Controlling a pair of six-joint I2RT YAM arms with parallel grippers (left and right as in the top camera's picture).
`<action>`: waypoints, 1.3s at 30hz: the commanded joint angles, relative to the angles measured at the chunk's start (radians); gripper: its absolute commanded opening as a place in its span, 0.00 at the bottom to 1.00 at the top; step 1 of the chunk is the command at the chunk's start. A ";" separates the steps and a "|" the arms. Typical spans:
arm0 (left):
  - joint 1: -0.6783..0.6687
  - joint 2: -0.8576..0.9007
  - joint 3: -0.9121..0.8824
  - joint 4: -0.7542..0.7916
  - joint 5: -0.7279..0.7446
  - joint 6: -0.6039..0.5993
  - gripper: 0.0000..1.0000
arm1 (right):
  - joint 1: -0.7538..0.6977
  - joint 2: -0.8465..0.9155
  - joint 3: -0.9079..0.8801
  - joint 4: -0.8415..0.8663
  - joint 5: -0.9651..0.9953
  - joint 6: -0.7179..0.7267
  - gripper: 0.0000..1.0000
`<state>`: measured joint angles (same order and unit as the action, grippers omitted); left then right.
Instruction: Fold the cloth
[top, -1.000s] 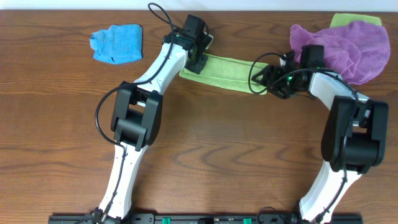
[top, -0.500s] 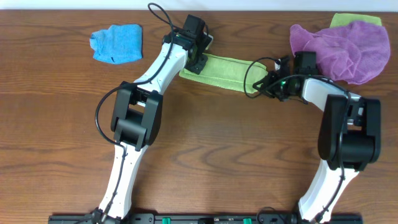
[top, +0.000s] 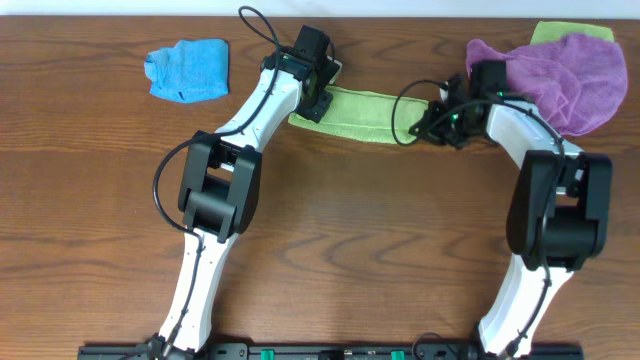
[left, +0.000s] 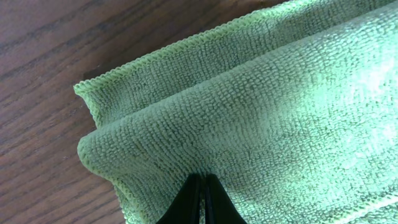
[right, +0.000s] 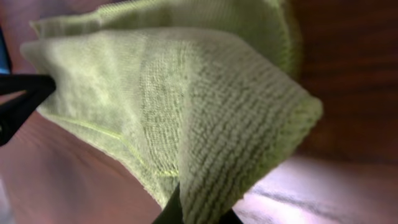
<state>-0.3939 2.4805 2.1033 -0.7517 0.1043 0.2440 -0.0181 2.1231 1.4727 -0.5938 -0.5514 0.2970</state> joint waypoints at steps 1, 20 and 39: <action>0.000 0.018 0.013 -0.003 0.001 0.014 0.06 | 0.051 0.009 0.074 -0.032 0.063 -0.060 0.01; 0.000 0.018 0.013 -0.003 0.027 -0.016 0.06 | 0.177 0.009 0.140 -0.083 0.170 -0.066 0.01; 0.000 0.018 0.013 -0.003 0.027 -0.016 0.06 | 0.123 0.009 0.140 -0.240 0.417 -0.062 0.74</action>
<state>-0.3939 2.4805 2.1033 -0.7517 0.1242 0.2359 0.1326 2.1231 1.6001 -0.8234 -0.1783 0.2359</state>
